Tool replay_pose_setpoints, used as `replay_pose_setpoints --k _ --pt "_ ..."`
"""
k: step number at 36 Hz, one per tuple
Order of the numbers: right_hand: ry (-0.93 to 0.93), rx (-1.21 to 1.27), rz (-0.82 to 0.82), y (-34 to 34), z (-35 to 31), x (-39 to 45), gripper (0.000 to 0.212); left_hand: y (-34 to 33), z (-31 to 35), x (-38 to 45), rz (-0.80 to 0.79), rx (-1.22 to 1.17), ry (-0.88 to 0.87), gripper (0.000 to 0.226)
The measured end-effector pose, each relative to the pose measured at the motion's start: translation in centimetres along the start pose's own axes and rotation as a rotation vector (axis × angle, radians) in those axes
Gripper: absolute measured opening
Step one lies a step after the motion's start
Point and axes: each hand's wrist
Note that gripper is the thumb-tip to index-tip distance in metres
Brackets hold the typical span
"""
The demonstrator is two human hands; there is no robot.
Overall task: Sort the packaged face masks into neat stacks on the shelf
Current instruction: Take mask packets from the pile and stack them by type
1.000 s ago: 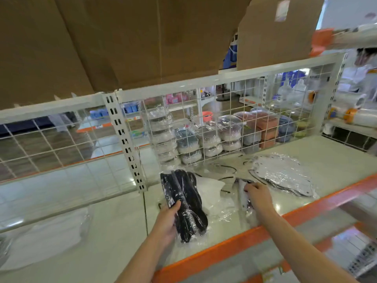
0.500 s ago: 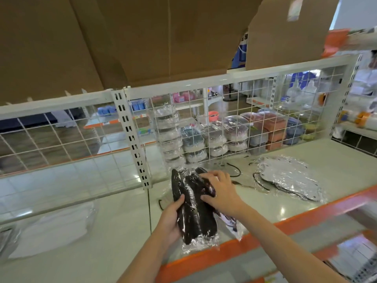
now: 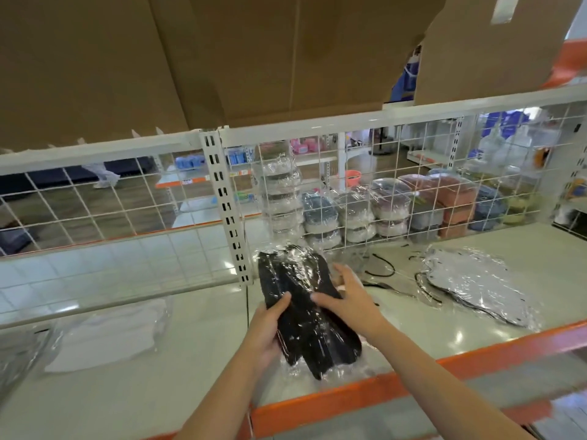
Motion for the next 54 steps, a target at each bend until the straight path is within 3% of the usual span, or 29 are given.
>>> replay_pose_setpoints --k 2,7,12,16,20,23,27,32,36,39,41,45,46,50,54 --pt "-0.110 0.125 0.017 0.5 0.5 0.2 0.034 0.8 0.5 0.3 0.033 -0.047 0.008 0.032" --pt "-0.128 0.178 -0.034 1.1 1.3 0.1 0.003 2.3 1.3 0.5 0.081 -0.094 -0.022 0.035" --pt "-0.069 0.095 -0.069 0.0 2.1 0.5 0.021 2.7 1.5 0.5 0.074 -0.091 -0.072 0.041" --pt "0.009 0.033 -0.039 -1.4 2.3 1.0 0.029 2.6 1.2 -0.2 0.123 0.111 -0.154 0.050" --pt "0.008 -0.039 -0.065 -3.5 2.4 1.2 0.027 2.4 1.1 -0.8 0.241 0.258 -0.270 0.015" --pt "-0.062 0.075 -0.068 -4.6 2.3 1.3 0.048 3.1 1.7 -1.6 0.269 0.310 -0.346 0.014" --pt "-0.068 0.095 -0.212 -6.3 1.6 1.3 0.023 4.5 2.6 -2.9 0.281 0.448 -0.440 0.018" --pt "-0.018 -0.119 -0.329 -7.9 1.5 1.1 0.006 7.0 3.1 -4.1 0.368 0.467 -0.488 0.025" --pt "-0.119 0.090 -0.344 -8.6 2.7 0.7 0.016 8.9 3.1 -4.3 0.432 0.333 -0.428 0.020" --pt "-0.295 0.470 -0.287 -9.1 4.0 0.3 0.027 9.8 3.6 -4.6 0.359 -0.011 -0.360 0.025" --pt "-0.374 0.585 -0.266 -9.8 4.6 -0.1 0.035 10.4 3.6 -4.9 0.315 -0.162 -0.366 0.030" --pt "-0.365 0.647 -0.254 -11.3 4.6 0.1 0.024 11.9 2.9 -5.5 0.312 -0.216 -0.360 0.077" --pt "-0.336 0.642 -0.263 -11.5 4.1 0.3 0.025 12.2 2.8 -5.8 0.326 -0.216 -0.353 0.078" --pt "-0.210 0.515 -0.290 -11.0 3.3 1.0 0.026 15.5 1.4 -6.8 0.530 -0.013 -0.355 0.027" --pt "-0.258 0.346 -0.228 -10.4 4.8 1.5 0.022 17.5 -0.7 -8.0 0.623 0.371 -0.283 0.047"
Point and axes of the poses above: each hand's wrist, its own x-axis towards the middle knuckle, its own y-axis out of the back of the hand, z = x × y, and after that the axes turned 15 degrees about x, right-handed
